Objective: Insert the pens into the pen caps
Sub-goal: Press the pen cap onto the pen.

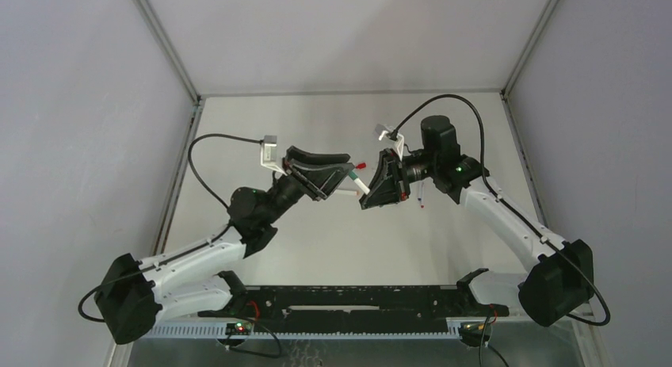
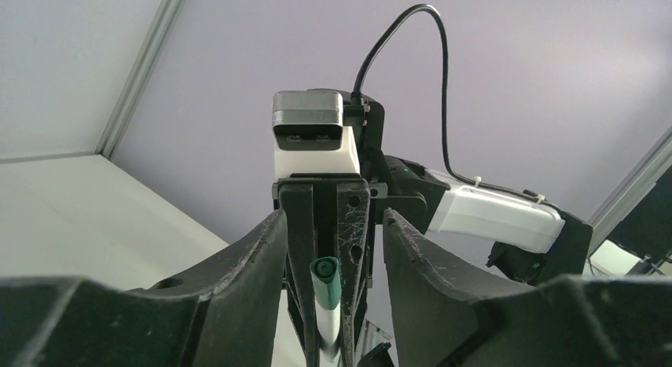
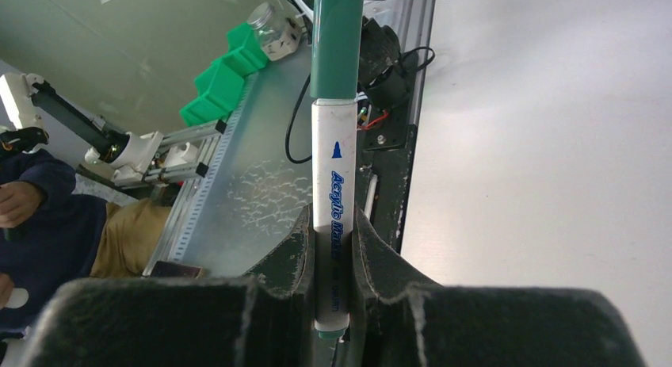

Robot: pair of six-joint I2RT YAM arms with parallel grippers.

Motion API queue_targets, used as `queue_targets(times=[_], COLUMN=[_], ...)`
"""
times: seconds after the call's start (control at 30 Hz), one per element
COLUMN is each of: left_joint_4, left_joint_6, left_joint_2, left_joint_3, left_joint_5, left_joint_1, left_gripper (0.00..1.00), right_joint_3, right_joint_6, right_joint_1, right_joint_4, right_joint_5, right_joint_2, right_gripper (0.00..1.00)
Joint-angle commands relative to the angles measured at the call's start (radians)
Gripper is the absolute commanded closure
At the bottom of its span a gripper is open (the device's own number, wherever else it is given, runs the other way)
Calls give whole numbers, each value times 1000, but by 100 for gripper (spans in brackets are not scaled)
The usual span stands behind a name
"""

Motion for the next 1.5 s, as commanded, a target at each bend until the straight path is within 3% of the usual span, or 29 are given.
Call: queue_targets(times=[0.0, 0.27, 0.4, 0.57, 0.87, 1.0, 1.17, 1.27, 1.4, 1.47], left_joint_4=[4, 4, 4, -3, -64, -74, 79, 112, -155, -382], left_joint_6=[-13, -18, -20, -20, -54, 1, -76, -146, -129, -39], left_joint_2=[11, 30, 38, 45, 72, 99, 182, 229, 213, 177], left_joint_3=[57, 63, 67, 75, 48, 50, 49, 50, 92, 136], left_joint_5=[7, 14, 22, 50, 133, 149, 177, 206, 226, 148], left_joint_1=[-5, -15, -15, -15, -31, -91, -120, -121, -116, -136], left_gripper=[49, 58, 69, 99, 100, 100, 100, 100, 100, 100], right_joint_3=[26, 27, 26, 26, 27, 28, 28, 31, 80, 126], right_joint_6=[19, 25, 25, 21, 47, 153, 359, 393, 259, 129], right_joint_1=[10, 10, 10, 9, -34, -32, -25, -35, -70, -72], right_joint_4=[36, 40, 39, 36, 76, 190, 381, 419, 259, 56], right_joint_5=[11, 23, 25, 31, 25, -17, -27, -28, 17, 83], right_joint_2=[4, 7, 7, 7, -1, 17, 35, 34, 20, 13], right_gripper=[100, 100, 100, 100, 100, 100, 100, 100, 100, 100])
